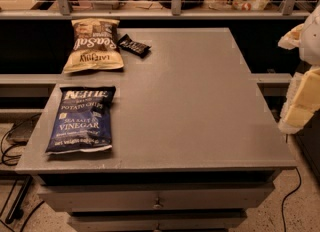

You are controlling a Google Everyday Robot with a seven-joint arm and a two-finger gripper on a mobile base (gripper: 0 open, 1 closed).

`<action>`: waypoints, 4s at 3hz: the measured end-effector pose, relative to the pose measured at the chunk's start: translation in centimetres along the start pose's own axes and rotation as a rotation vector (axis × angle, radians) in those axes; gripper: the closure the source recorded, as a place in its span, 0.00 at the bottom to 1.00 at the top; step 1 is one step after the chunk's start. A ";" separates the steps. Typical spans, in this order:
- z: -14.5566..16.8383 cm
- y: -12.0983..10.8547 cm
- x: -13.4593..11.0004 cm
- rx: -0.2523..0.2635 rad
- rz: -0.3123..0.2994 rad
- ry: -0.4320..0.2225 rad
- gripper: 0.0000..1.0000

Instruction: Pick brown chip bag

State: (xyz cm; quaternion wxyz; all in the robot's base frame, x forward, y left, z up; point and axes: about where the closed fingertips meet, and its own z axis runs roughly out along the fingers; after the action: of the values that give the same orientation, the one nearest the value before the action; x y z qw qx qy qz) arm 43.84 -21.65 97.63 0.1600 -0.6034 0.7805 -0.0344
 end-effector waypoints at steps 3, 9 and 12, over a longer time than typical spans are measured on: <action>4.0 -0.7 -6.3 -0.019 -0.007 -0.264 0.00; 13.6 -5.6 -22.9 -0.060 0.021 -0.567 0.00; 16.9 -7.2 -27.5 -0.086 0.042 -0.647 0.00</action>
Offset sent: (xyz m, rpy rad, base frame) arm 0.0391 0.0669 -0.0306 0.3586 -0.0503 0.1127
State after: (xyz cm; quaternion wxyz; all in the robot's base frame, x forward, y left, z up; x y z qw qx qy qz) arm 61.54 4.98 89.12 0.3746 -0.5731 0.7022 0.1954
